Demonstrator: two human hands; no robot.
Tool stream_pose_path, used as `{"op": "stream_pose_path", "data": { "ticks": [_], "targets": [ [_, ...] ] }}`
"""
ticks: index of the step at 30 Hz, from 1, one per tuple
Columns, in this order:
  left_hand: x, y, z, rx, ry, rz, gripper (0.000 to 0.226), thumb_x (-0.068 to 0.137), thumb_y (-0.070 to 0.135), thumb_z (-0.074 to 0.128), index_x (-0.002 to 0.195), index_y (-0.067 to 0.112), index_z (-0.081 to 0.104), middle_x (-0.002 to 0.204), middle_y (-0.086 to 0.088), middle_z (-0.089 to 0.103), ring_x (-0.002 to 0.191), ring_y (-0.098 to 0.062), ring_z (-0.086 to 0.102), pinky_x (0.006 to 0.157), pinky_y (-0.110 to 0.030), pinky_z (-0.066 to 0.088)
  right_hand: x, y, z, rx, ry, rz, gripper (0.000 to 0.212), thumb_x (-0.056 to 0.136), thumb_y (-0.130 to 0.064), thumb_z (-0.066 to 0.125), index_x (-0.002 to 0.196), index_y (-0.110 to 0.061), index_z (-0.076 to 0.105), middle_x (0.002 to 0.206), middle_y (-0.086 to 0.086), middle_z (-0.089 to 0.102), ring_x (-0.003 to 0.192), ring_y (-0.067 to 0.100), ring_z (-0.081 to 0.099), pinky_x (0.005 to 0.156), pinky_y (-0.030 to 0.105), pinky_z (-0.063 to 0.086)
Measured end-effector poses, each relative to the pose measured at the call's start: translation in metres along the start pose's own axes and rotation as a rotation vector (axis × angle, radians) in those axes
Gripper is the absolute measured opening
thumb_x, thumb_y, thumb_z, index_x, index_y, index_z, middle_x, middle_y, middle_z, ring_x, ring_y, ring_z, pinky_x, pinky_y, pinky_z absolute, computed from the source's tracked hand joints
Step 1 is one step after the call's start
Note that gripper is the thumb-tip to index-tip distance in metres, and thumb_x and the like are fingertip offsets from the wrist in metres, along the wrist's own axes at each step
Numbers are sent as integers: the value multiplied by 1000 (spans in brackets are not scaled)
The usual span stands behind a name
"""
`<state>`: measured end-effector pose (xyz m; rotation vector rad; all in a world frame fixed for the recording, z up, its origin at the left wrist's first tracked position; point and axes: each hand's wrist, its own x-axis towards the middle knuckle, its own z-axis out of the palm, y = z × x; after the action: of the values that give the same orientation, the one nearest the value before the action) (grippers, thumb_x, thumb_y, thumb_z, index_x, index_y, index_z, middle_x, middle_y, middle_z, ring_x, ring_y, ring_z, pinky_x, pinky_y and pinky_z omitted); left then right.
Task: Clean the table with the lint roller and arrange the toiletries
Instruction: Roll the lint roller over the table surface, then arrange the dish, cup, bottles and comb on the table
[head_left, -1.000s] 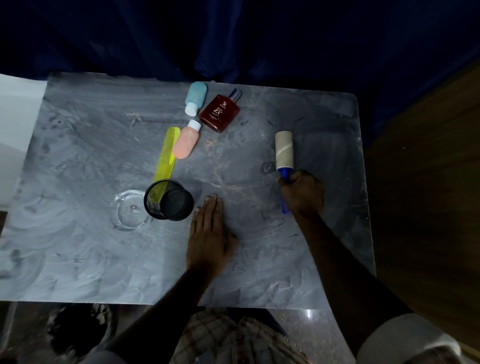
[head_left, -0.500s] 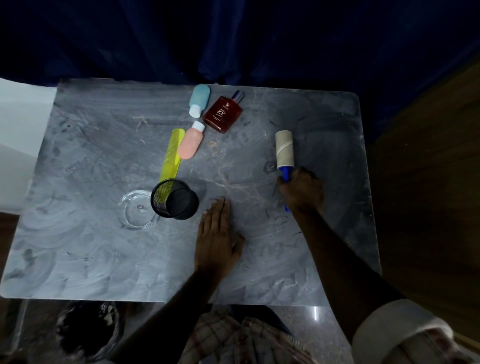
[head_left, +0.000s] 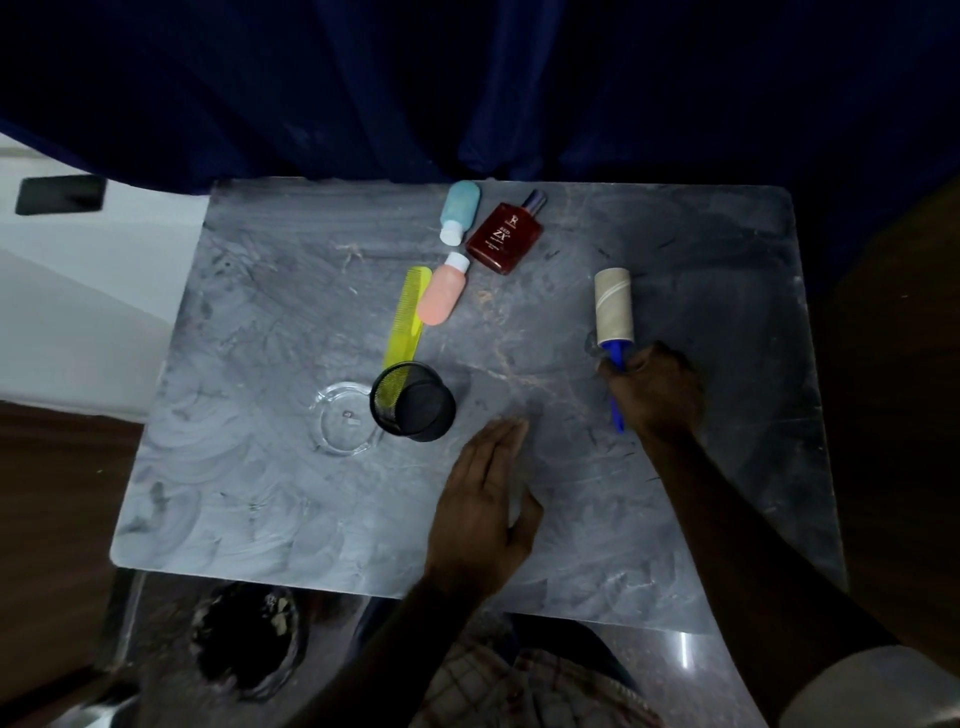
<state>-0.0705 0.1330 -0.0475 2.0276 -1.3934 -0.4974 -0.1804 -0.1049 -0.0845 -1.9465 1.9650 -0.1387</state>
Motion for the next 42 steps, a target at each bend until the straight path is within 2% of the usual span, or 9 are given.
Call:
{"op": "stream_pose_path", "data": {
  "ticks": [6,11,16,21,23,27,33,36,42],
  "targets": [
    [-2,3,-51,-100,83,-20,58,97,21,60,154,15,54,160,2,53,153,-6,42,125,-20,32,-5,-8,2,-14,-11,10,76,66,-78,53,98,-11,70,96,12,75,90,29,74,72,36,58],
    [0,-18,-107,-229,253,-98,47,96,20,59,143,16,63,147,6,62,141,-14,56,119,-27,41,-10,-19,7,-69,-23,67,67,73,-69,64,108,-12,67,107,15,73,99,33,72,79,39,57],
    [10,-88,-151,-252,394,-313,42,96,15,65,138,14,64,134,0,68,123,-20,68,101,-41,57,-13,-22,7,-88,-19,116,66,75,-66,68,111,-10,65,109,20,71,100,38,71,81,42,56],
    [36,-158,-160,-153,199,-493,48,91,25,78,136,24,63,128,6,69,93,-17,74,75,-40,63,-21,-30,0,-55,-35,165,65,73,-62,74,113,-12,65,112,19,71,103,39,69,83,44,55],
    [47,-173,-158,14,106,-531,50,85,28,84,131,26,66,126,1,69,90,-23,75,79,-40,62,-27,-37,-4,-36,-42,208,66,71,-63,76,115,-15,64,115,17,70,106,39,68,86,45,55],
    [60,-184,-156,119,-23,-546,44,81,33,85,123,30,71,123,-5,72,108,-37,72,88,-44,60,-47,-46,-17,38,44,240,68,66,-65,79,111,-17,60,111,16,69,102,39,68,82,46,57],
    [67,-201,-158,58,-12,-563,21,79,38,78,99,32,75,99,9,79,96,-23,76,83,-34,60,-87,-104,-46,137,176,7,31,85,-45,72,101,-23,57,92,9,69,84,36,68,73,45,57],
    [71,-207,-161,-10,-7,-574,15,77,29,86,89,28,77,82,17,75,84,-10,75,75,-23,54,-100,-160,-58,227,189,-162,20,88,-33,71,101,-21,63,89,2,68,77,23,64,73,28,51],
    [80,-216,-186,-166,145,-559,18,75,19,91,84,25,78,78,12,77,72,-2,73,72,-26,61,-119,-265,-44,361,-18,-464,7,87,-23,69,90,-26,63,87,-8,66,77,10,63,69,29,52]
  ]
}}
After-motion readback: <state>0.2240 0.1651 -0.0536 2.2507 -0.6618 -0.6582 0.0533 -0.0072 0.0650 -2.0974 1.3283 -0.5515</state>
